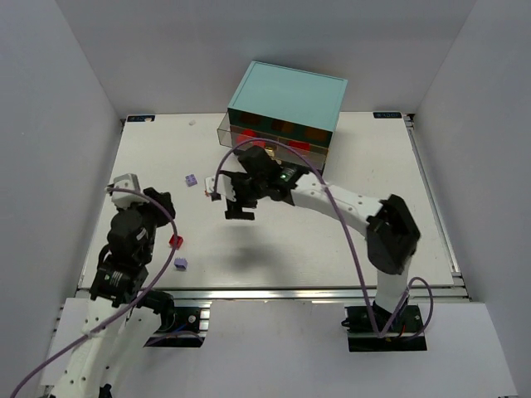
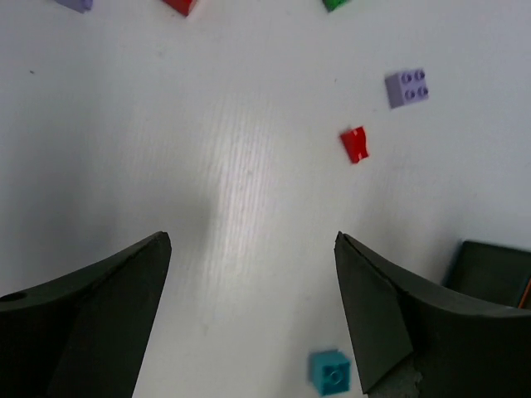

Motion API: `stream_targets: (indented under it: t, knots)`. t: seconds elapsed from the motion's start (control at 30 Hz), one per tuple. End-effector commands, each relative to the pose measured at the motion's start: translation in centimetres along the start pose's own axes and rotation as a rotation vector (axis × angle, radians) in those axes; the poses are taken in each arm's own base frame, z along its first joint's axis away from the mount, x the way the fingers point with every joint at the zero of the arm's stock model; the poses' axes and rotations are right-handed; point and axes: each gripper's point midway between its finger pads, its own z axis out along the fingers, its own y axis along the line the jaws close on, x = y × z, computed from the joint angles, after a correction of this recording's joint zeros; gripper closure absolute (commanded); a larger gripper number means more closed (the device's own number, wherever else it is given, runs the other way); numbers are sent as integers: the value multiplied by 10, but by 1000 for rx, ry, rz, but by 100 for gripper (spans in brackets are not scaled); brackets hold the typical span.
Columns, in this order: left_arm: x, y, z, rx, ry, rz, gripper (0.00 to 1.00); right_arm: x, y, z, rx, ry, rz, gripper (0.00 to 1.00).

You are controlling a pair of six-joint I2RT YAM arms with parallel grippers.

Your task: Sort the legos into containers by color

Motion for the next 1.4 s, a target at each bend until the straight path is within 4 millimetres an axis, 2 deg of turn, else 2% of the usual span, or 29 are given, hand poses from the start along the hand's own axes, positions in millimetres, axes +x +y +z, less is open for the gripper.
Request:
stream_targets:
  t: [0.0, 0.03, 0.07, 0.1, 0.13, 0.27, 0.37, 0.4, 0.47, 0.53, 0.57, 0.83, 1.1, 1.37]
  knots:
    - [-23, 22, -14, -97, -124, -22, 42, 0, 0, 17, -115, 38, -148, 14]
    - [-26, 27, -17, -115, -136, -32, 42, 14, 2, 34, -154, 61, -169, 14]
    - [-28, 29, -19, -129, -143, -42, 42, 5, -9, 38, -152, 41, -249, 13]
    - [-29, 30, -20, -134, -146, -48, 42, 8, -11, 45, -163, 46, -272, 13]
    - [-30, 34, -23, -148, -157, -50, 42, 21, -6, 60, -200, 65, -282, 13]
    - [-35, 36, -30, -148, -189, -65, 42, 30, -14, 84, -244, 54, -419, 16]
    - [-36, 35, -31, -136, -194, -66, 41, 32, -32, 99, -218, 54, -458, 18]
    - [-37, 35, -31, -136, -194, -66, 41, 39, -35, 108, -214, 66, -454, 19]
    - [-38, 35, -32, -134, -199, -66, 41, 31, -54, 115, -144, 49, -454, 23]
    - [-39, 34, -33, -130, -202, -68, 41, 34, -66, 122, -95, 47, -439, 25]
    - [-39, 34, -33, -126, -205, -66, 41, 30, -79, 124, -42, 28, -422, 28]
    - [-42, 32, -36, -109, -217, -66, 41, 34, -109, 144, 78, -7, -370, 40]
    - [-46, 33, -39, -105, -239, -72, 41, 39, -125, 160, 116, -42, -366, 45]
    - [-46, 33, -40, -102, -242, -72, 41, 47, -123, 167, 98, -58, -361, 47]
